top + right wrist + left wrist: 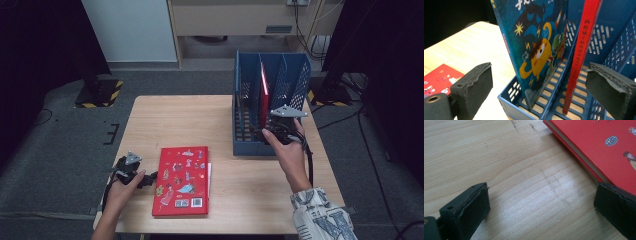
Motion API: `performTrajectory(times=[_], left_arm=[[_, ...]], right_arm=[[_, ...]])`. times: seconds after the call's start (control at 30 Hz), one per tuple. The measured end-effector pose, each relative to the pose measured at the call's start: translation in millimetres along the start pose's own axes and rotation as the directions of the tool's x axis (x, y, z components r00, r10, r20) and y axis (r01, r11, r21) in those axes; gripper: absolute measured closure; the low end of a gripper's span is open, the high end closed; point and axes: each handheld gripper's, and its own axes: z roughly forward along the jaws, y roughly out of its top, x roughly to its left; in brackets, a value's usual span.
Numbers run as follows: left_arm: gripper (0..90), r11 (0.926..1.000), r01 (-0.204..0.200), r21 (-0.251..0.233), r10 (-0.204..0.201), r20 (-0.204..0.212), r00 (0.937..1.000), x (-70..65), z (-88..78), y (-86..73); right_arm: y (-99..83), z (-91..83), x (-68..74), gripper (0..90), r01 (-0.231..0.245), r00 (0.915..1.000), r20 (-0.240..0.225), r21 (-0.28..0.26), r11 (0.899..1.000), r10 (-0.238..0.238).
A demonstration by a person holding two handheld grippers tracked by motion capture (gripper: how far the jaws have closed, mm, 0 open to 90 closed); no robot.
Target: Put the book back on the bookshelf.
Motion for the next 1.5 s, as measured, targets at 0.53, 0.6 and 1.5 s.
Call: performTrajectory(times=[0.53,0.6,1.5], left_arm=[[0.0,1.0,0.0,0.0,0.0,0.0,1.0,0.0,0.0,0.0],[0.0,1.0,0.0,0.0,0.0,0.0,1.0,0.0,0.0,0.0],[0.0,1.0,0.001,0.0,-0.001,-0.001,1.0,-0.1,0.0,0.0]], right_arm=[[-16.5,-2.6,16.1,8.2,-0.009,0.9983,-0.057,0.007,1.0,0.01],[-18.1,-2.5,18.9,8.2,0.0,0.9982,-0.059,0.006,1.0,0.001],[-35.7,11.8,69.0,8.3,0.087,0.9825,-0.171,0.063,0.994,-0.075]])
